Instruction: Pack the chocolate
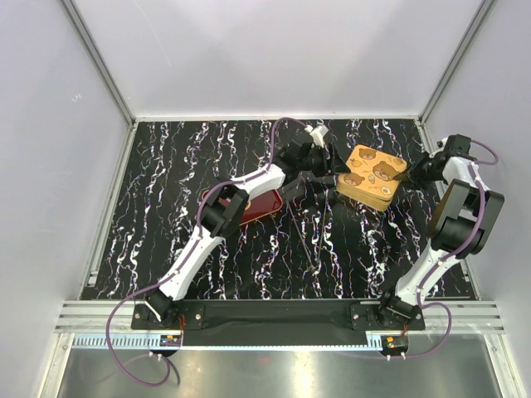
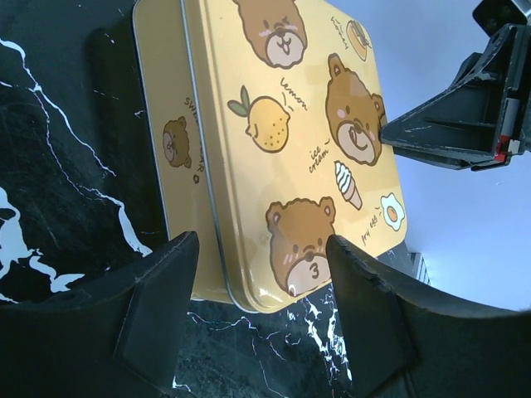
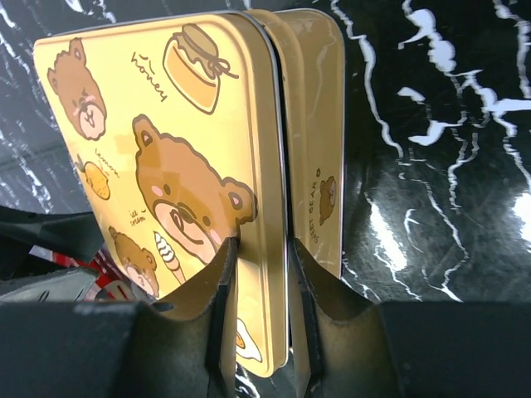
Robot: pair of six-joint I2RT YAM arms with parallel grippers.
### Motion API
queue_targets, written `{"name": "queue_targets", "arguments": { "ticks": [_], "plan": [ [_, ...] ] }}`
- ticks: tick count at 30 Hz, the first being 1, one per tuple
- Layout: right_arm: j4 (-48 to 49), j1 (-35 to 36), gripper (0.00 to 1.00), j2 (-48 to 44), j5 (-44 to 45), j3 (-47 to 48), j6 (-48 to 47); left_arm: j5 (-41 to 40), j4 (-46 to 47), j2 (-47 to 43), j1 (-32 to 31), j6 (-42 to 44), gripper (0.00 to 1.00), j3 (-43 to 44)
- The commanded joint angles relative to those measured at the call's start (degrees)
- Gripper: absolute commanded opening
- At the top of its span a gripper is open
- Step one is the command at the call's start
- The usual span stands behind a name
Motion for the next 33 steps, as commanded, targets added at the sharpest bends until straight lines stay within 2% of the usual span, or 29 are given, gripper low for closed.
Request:
{"name": "queue_targets", "arguments": {
  "ticks": [1, 7, 15, 20, 25, 29, 33],
  "plan": [
    [-1.35, -0.56, 0.29, -2.18, 10.54, -1.24, -1.19, -1.29, 3.35, 0.3, -0.44, -0.08, 0.68, 3.15],
    [-1.52, -0.56, 0.36, -2.36, 12.39, -1.85, -1.19, -1.46, 3.7, 0.39, -0.71, -0.26, 0.68, 3.32],
    [-1.17, -0.56, 0.36, -2.1, 13.45, -2.38, -1.63, -1.46, 3.96, 0.57, -0.97, -0.61, 0.68, 3.41],
    [0.49, -0.56, 0.36, 0.36, 10.3, -2.3, -3.03, -1.46, 3.26, 0.04, -1.06, 0.44, 0.68, 3.41],
    [3.22, -0.47, 0.34, 2.38, 3.53, -2.03, -4.09, -3.57, -0.25, -2.59, -0.18, 3.16, 0.67, 2.27],
    [2.18, -0.21, 0.34, 2.65, 4.22, -0.81, -4.53, -4.54, -0.96, -5.67, 0.79, 4.84, 0.66, -0.19],
    [-1.87, -0.12, 0.36, -0.06, 7.91, 2.18, -4.45, -2.7, -5.77, -9.62, 1.66, 8.08, 0.65, -0.98]
  ]
}}
